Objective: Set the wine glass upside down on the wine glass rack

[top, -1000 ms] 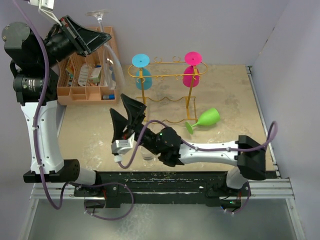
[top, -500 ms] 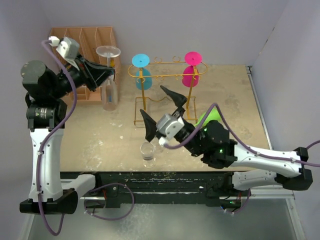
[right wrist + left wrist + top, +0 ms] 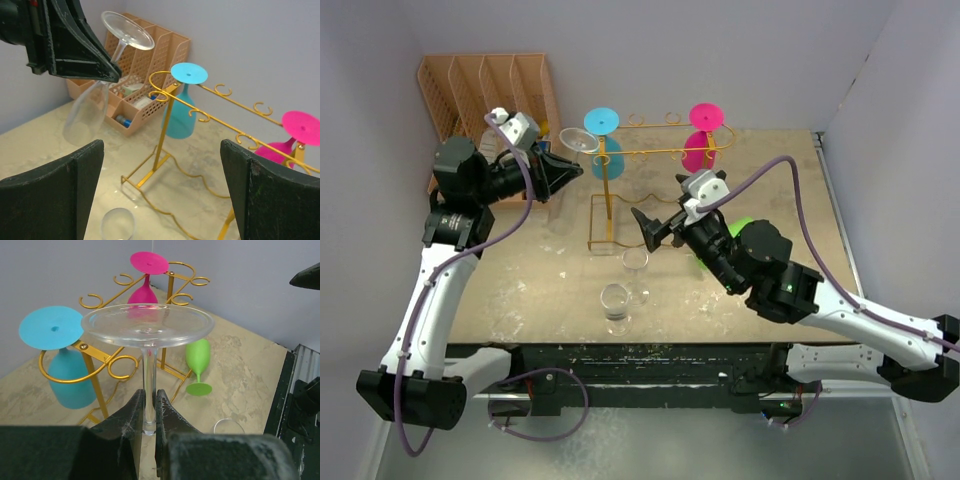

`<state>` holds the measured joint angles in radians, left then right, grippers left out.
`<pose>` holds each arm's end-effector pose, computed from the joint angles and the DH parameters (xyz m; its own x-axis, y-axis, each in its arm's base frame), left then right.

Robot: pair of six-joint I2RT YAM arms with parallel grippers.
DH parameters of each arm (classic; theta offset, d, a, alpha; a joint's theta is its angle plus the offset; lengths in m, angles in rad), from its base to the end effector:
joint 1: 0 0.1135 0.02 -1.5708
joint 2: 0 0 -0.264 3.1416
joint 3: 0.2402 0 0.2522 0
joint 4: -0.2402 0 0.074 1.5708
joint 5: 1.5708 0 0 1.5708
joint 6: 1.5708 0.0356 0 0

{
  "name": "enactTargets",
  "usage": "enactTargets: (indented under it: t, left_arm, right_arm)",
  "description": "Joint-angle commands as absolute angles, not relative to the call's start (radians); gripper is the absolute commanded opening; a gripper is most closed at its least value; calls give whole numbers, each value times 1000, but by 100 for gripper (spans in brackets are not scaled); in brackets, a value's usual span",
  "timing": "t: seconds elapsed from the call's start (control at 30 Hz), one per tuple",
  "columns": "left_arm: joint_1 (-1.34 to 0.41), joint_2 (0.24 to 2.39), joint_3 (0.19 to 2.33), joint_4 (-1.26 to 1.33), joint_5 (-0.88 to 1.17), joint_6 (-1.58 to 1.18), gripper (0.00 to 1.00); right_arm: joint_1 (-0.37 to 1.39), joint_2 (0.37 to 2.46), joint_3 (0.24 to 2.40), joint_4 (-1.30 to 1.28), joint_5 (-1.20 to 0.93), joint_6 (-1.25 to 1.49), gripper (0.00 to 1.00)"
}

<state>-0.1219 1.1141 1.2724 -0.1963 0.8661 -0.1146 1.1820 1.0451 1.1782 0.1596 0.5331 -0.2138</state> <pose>0.2280 -0.0553 0.4446 -0.1329 -0.0583 -0.9894 0.8246 0.5473 -0.1430 0.1011 0.1991 0.4640 0.2368 0.0961 -0.9668 -0.5753 0.8157 -0.0598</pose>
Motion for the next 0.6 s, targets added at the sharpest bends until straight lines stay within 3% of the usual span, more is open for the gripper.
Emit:
enactTargets:
  t: [0.0, 0.47, 0.57]
  left_arm:
    - [-162, 1079, 1198, -13, 864, -116, 0]
    - [-238, 1117, 1042, 197, 766, -201, 0]
    - [-238, 1155, 1053, 209, 768, -195, 0]
  right_arm:
    - [1184, 1007, 1149, 188, 565, -78, 100]
    - [1184, 998, 1148, 126, 651, 3, 100]
    - [1184, 1028, 1180, 58, 549, -11, 100]
